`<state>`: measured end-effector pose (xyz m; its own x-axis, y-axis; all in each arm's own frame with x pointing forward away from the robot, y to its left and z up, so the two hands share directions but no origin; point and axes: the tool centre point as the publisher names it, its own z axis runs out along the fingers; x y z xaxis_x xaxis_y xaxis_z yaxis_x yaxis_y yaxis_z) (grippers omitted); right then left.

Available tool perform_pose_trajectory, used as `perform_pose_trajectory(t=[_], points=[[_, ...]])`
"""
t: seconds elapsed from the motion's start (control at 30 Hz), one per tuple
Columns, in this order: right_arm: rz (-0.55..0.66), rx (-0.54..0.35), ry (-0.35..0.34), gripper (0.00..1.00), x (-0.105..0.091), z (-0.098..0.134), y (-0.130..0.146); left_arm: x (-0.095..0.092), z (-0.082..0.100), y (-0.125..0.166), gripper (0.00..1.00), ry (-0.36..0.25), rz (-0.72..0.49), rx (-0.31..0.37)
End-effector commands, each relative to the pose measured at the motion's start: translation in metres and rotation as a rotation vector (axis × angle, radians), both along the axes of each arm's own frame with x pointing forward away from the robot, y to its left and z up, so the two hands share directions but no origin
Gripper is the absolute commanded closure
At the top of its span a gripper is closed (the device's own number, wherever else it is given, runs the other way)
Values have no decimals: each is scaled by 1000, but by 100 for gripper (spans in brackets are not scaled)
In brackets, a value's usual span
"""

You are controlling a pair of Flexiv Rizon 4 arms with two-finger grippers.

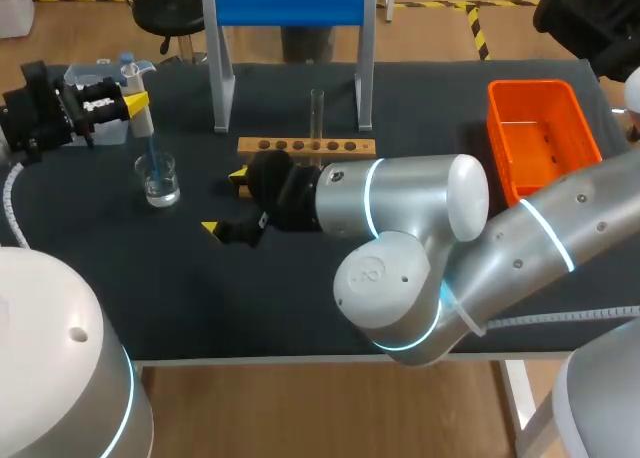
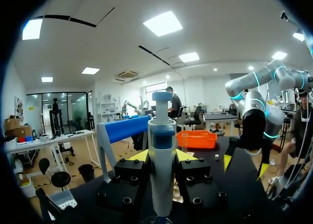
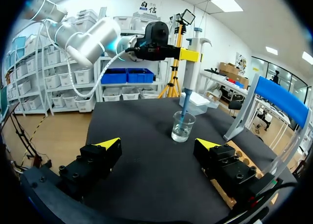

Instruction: Invert the test tube, pick up the pipette, mount the tip to pipette, aspirate from beaker and dispense into the tube, eject the tip, return the pipette, and cap with the stopper.

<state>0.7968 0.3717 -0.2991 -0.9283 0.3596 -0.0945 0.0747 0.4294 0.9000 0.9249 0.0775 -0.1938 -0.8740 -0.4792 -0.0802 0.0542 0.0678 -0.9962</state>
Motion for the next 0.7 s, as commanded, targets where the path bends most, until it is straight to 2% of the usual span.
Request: perform_pose_trajectory(t=[0.03,0.23,0.43,0.7], points=[[15,27,4,0,4,14,-9,0,0,0,100,0,1,1],[88,53,-6,0,10,44,-20,0,0,0,100,0,1,1],[181,114,49,0,19,80,-36,0,0,0,100,0,1,1],[294,184,72,0,27,126,-42,0,0,0,100,0,1,1]])
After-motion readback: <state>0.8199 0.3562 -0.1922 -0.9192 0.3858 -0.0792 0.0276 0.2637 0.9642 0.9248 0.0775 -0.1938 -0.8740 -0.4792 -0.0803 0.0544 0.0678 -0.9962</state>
